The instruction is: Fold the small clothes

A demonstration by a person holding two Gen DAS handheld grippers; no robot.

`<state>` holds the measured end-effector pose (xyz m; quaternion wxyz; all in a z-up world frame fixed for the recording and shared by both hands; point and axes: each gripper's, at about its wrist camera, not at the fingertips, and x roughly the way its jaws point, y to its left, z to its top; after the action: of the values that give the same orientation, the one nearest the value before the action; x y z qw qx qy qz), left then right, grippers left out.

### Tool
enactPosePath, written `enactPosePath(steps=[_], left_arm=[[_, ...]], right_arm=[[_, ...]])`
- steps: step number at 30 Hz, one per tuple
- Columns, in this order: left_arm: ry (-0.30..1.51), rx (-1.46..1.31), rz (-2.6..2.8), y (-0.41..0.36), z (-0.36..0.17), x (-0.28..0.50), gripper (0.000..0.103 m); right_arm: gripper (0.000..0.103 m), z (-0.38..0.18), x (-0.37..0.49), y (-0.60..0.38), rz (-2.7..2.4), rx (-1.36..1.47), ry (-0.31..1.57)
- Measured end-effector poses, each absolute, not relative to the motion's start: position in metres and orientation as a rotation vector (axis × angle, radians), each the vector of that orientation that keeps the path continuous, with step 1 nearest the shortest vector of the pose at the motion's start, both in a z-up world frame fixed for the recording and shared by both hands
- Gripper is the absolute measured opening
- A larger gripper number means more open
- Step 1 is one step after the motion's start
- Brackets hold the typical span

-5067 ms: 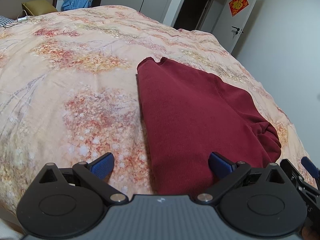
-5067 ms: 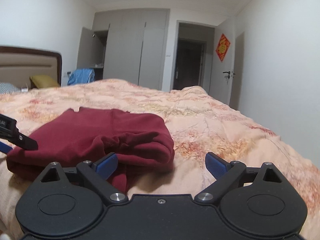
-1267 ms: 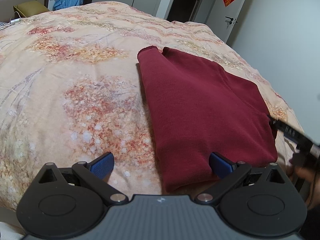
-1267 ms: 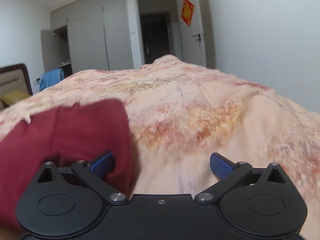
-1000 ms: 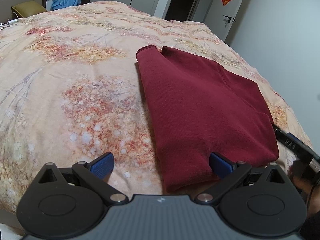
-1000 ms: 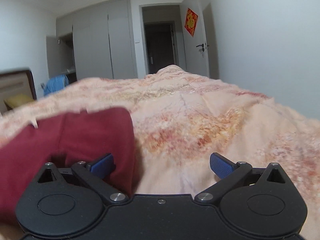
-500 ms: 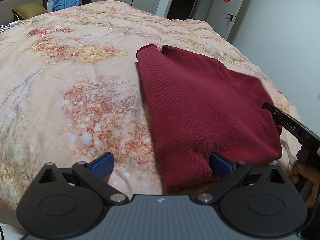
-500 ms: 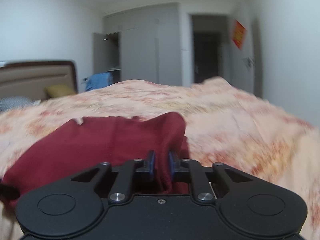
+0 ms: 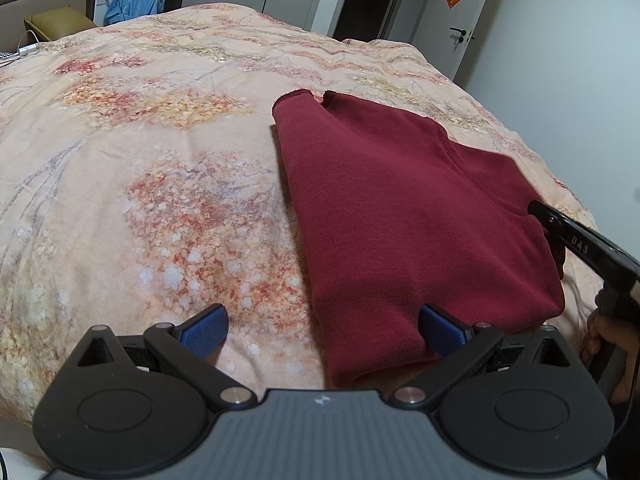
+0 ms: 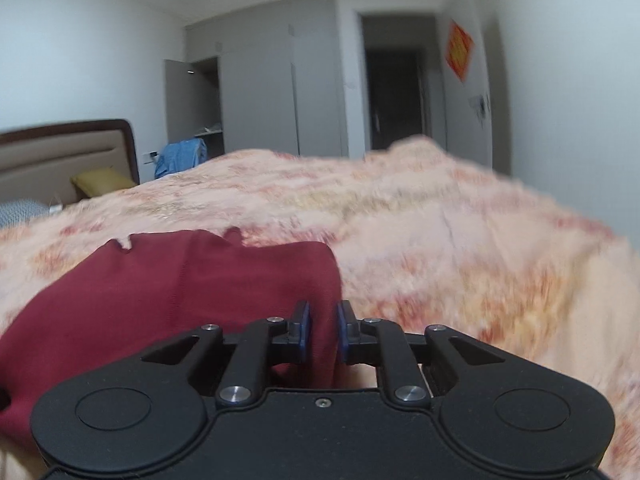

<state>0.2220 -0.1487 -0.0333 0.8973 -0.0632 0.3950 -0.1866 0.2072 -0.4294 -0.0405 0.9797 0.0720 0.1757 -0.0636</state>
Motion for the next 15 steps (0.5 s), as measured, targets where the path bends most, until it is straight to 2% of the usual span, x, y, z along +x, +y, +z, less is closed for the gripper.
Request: enactPosePath(steps=[4, 11, 13, 15], left_arm=[[0.818, -0.130, -0.386, -0.149, -0.033, 0.222, 0.103], [0.818, -0.124, -0.381, -0.150, -0.033, 0.221, 0.103], [0.816, -0.123, -0.379, -0.150, -0.033, 0.221, 0.103], [0.814, -0.122, -0.378, -0.150, -0.033, 0.221, 0.103]], right_arm=[[0.055, -0.048, 0.209, -0.454, -0.103, 0.324, 0.366], [0.070, -0.050, 0.217, -0.467, -0.026, 0.447, 0.384], [0.087, -0.053, 0.223, -0.466, 0.023, 0.454, 0.409], [0.091, -0.061, 0.228, -0.463, 0.060, 0.447, 0.428]])
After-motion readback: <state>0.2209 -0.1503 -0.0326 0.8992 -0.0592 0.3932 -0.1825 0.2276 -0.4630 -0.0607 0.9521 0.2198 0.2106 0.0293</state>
